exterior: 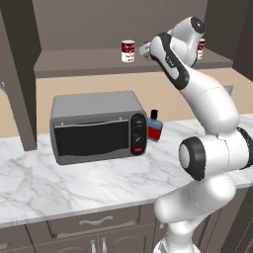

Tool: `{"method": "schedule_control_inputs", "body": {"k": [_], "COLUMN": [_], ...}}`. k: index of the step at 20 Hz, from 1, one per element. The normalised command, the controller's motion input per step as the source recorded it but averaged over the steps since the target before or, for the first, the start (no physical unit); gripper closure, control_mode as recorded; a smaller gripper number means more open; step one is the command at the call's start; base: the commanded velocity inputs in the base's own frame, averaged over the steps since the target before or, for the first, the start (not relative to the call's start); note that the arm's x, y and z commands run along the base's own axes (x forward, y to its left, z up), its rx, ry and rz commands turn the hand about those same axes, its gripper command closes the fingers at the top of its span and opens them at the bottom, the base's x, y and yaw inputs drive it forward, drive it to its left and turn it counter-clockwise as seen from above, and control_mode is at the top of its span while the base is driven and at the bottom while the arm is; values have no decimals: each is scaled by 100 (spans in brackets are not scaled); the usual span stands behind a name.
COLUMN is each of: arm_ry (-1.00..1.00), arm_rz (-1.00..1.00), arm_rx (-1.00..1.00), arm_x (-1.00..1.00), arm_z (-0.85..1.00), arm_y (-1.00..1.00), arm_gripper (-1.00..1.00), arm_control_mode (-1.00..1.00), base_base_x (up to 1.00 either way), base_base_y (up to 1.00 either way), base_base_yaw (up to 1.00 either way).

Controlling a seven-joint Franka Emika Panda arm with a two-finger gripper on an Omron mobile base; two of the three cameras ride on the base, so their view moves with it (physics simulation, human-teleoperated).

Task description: Stack two cans on top of the other two cans in the cabinet.

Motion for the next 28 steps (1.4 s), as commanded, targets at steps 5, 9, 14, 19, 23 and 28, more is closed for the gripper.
{"method": "schedule_control_inputs", "body": {"k": [5, 9, 14, 19, 23, 28], "arm_ry": [-5, -2, -11, 0, -7, -17], "arm_rz": [5, 12, 4, 0, 0, 0], "arm_rx": [0, 0, 7, 7, 14, 9], "arm_x": [1, -21, -39, -21, -23, -3], "arm_z": [-9, 3, 36, 40, 14, 18], "arm_y": [1, -5, -11, -1, 13, 15], "arm_gripper": [100, 100, 100, 100, 100, 100], "arm_control_mode": [-100, -100, -100, -100, -100, -100], "base_base_x": [0, 0, 0, 0, 0, 0], "base_base_y": [0, 0, 0, 0, 0, 0], "base_base_yaw": [0, 0, 0, 0, 0, 0]}}
